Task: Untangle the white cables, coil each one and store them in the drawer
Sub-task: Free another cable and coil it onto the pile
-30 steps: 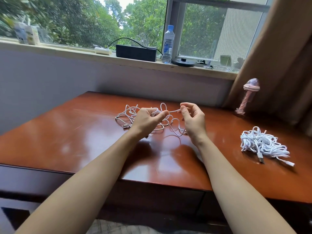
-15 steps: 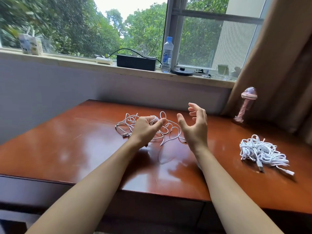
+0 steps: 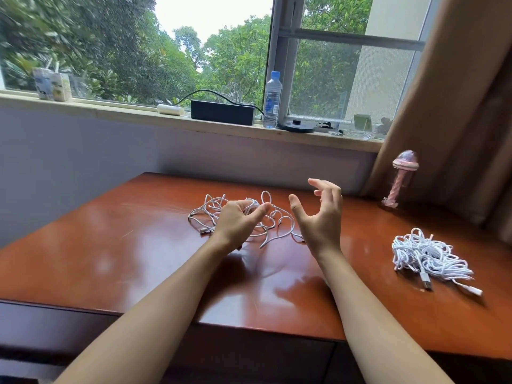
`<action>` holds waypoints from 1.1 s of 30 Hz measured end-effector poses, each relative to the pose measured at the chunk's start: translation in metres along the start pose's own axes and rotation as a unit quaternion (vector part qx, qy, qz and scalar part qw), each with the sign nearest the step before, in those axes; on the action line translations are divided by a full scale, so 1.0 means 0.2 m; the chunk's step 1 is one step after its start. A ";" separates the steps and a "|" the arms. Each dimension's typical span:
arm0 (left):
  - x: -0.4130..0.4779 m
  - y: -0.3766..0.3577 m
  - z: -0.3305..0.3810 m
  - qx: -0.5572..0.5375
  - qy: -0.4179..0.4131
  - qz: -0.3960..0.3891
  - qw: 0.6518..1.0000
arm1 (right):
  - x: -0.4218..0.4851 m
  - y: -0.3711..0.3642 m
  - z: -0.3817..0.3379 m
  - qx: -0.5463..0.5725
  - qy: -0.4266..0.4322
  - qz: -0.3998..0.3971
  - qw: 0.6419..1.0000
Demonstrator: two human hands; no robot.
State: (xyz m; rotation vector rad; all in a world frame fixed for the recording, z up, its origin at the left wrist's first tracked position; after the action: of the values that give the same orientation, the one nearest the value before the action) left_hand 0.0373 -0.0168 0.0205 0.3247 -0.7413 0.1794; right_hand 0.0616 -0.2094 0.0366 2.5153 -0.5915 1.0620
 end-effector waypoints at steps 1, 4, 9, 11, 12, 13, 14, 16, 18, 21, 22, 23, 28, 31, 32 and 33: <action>0.00 0.00 0.00 -0.002 0.002 0.001 1.000 | 0.00 -0.01 0.00 -0.005 -0.004 -0.007 1.000; 0.00 0.00 -0.01 -0.007 0.005 0.004 1.000 | -0.01 -0.02 0.02 -0.024 -0.010 -0.028 0.999; 0.01 0.00 -0.02 -0.006 0.011 0.003 1.000 | -0.01 -0.05 0.05 -0.033 -0.024 -0.054 0.998; 0.01 0.00 -0.01 -0.006 0.015 0.005 1.000 | -0.01 -0.05 0.05 -0.035 -0.025 -0.056 0.997; 0.01 0.00 -0.01 -0.004 0.015 0.005 1.000 | -0.01 -0.05 0.05 -0.036 -0.025 -0.057 0.997; 0.01 0.00 -0.01 -0.004 0.013 0.004 1.000 | -0.01 -0.05 0.05 -0.037 -0.026 -0.059 0.997; 0.01 0.00 -0.01 -0.003 0.010 0.003 1.000 | -0.01 -0.05 0.05 -0.038 -0.026 -0.061 0.997; 0.01 0.00 -0.01 -0.003 0.006 0.003 1.000 | -0.01 -0.04 0.05 -0.040 -0.025 -0.063 0.997; 0.01 0.00 -0.01 -0.003 0.001 0.003 1.000 | -0.01 -0.04 0.04 -0.040 -0.014 -0.056 0.998; 0.00 0.00 0.00 0.007 -0.004 0.002 1.000 | -0.01 -0.02 0.03 -0.037 0.001 -0.037 0.999; 0.00 0.00 0.00 0.009 -0.004 0.000 1.000 | 0.00 -0.02 0.03 -0.035 0.000 -0.036 0.999; 0.00 0.00 0.00 0.009 -0.001 -0.002 1.000 | 0.00 -0.03 0.03 -0.036 -0.002 -0.039 0.999; 0.00 0.00 0.01 -0.004 0.006 0.001 1.000 | -0.01 -0.04 0.04 -0.039 -0.016 -0.059 0.997; 0.00 0.00 0.02 -0.008 0.007 -0.005 1.000 | -0.01 -0.05 0.04 -0.047 -0.024 -0.070 0.996; 0.00 0.00 0.02 -0.008 0.008 -0.005 1.000 | -0.01 -0.05 0.05 -0.049 -0.026 -0.072 0.996; 0.00 0.00 0.02 -0.007 0.007 -0.005 1.000 | -0.01 -0.05 0.05 -0.052 -0.028 -0.073 0.996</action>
State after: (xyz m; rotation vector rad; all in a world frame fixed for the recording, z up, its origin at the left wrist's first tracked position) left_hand 0.0352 -0.0182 0.0230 0.3131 -0.7271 0.1671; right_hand 0.0703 -0.2049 0.0271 2.4628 -0.4576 0.8879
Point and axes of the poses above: each hand's wrist, its own x-axis towards the middle knuckle, its own y-axis out of the back of the hand, z = x × y, the point moved 3 cm from there along x, towards the middle knuckle, and after that the axes turned 13 degrees about -y, right-handed, at the moved point
